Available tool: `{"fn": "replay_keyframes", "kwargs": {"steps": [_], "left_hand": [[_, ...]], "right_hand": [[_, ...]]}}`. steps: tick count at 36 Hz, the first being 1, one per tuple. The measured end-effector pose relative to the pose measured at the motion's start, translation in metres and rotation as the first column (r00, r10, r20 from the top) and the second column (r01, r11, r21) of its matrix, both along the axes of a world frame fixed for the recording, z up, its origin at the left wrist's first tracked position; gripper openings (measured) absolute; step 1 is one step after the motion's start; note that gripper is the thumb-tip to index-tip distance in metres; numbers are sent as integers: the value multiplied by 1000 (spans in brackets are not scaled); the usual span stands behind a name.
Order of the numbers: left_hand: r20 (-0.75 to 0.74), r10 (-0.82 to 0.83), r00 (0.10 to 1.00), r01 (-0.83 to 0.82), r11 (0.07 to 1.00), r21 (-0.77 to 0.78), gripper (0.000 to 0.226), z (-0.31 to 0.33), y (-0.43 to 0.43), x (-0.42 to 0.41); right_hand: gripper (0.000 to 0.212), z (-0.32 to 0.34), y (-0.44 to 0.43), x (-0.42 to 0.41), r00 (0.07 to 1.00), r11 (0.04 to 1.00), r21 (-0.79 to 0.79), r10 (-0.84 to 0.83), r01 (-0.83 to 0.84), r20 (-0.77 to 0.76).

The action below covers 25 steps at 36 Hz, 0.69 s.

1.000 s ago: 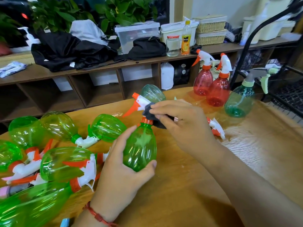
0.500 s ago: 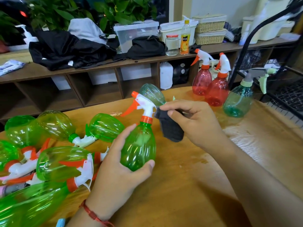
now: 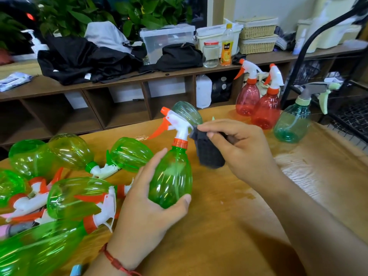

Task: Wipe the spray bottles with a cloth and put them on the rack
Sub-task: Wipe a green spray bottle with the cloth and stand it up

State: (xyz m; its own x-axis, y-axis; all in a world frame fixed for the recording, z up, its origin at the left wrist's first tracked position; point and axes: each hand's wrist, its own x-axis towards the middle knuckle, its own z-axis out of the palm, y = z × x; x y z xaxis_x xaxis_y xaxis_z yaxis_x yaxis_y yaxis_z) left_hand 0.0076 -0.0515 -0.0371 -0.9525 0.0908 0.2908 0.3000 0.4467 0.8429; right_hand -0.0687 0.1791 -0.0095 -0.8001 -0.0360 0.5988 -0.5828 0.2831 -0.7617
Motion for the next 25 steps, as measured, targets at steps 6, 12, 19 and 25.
{"fn": "replay_keyframes", "kwargs": {"steps": [6, 12, 19, 25], "left_hand": [[16, -58, 998, 58, 998, -16, 98, 2, 6, 7], [31, -4, 1000, 2, 998, 59, 95, -1, 0, 0], [41, -77, 996, 77, 997, 7, 96, 0, 3, 2], [1, -63, 998, 62, 995, -82, 98, 5, 3, 6]], "right_hand": [[27, -4, -12, 0, 1000, 989, -145, 0, -3, -16], [25, -8, -7, -4, 999, 999, 4, -33, 33, -26], [25, -5, -9, 1, 990, 991, -91, -109, 100, -92], [29, -8, -17, 0, 994, 978, -205, 62, -42, 91]]}}
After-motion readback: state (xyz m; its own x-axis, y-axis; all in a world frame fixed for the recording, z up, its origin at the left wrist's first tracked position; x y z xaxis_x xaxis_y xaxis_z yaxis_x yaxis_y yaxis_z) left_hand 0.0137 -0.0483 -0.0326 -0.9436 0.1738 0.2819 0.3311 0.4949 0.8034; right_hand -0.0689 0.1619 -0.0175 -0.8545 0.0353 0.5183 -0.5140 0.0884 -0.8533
